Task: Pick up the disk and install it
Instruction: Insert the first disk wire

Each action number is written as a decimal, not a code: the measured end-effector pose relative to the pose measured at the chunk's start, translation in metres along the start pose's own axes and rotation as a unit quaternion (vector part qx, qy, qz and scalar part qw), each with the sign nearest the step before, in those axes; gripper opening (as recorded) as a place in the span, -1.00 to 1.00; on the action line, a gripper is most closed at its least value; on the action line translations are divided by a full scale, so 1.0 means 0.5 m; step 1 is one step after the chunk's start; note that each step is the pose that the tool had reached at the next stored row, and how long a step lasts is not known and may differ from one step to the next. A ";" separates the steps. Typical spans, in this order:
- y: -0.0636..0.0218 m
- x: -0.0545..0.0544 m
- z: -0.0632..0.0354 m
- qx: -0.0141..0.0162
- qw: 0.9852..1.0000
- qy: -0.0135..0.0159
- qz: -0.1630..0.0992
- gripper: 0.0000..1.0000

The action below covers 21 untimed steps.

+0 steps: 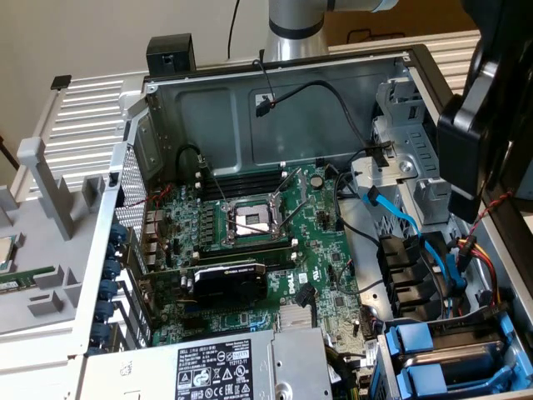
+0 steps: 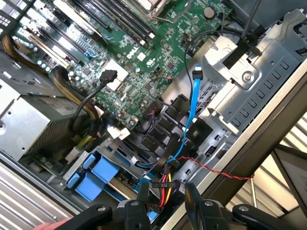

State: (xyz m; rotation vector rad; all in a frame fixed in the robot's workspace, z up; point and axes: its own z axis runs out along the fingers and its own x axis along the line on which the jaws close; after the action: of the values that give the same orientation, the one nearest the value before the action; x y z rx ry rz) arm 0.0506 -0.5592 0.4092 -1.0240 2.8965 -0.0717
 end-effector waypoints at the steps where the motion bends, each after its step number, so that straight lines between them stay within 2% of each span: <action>1: 0.000 0.000 -0.001 0.001 1.000 -0.001 0.000 -0.14; 4: -0.002 0.003 -0.004 0.004 1.000 -0.005 -0.003 -0.14; 6: -0.004 0.007 -0.005 0.004 1.000 -0.006 -0.008 -0.14; 10: -0.001 0.018 -0.006 0.004 1.000 -0.008 -0.018 -0.14; 15: 0.014 0.039 -0.008 0.005 1.000 -0.009 -0.021 -0.14; 21: 0.017 0.046 -0.009 0.003 0.998 -0.011 -0.054 -0.14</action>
State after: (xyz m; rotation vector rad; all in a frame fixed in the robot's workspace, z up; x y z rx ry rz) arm 0.0273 -0.5669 0.4119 -1.1719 2.8177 -0.0740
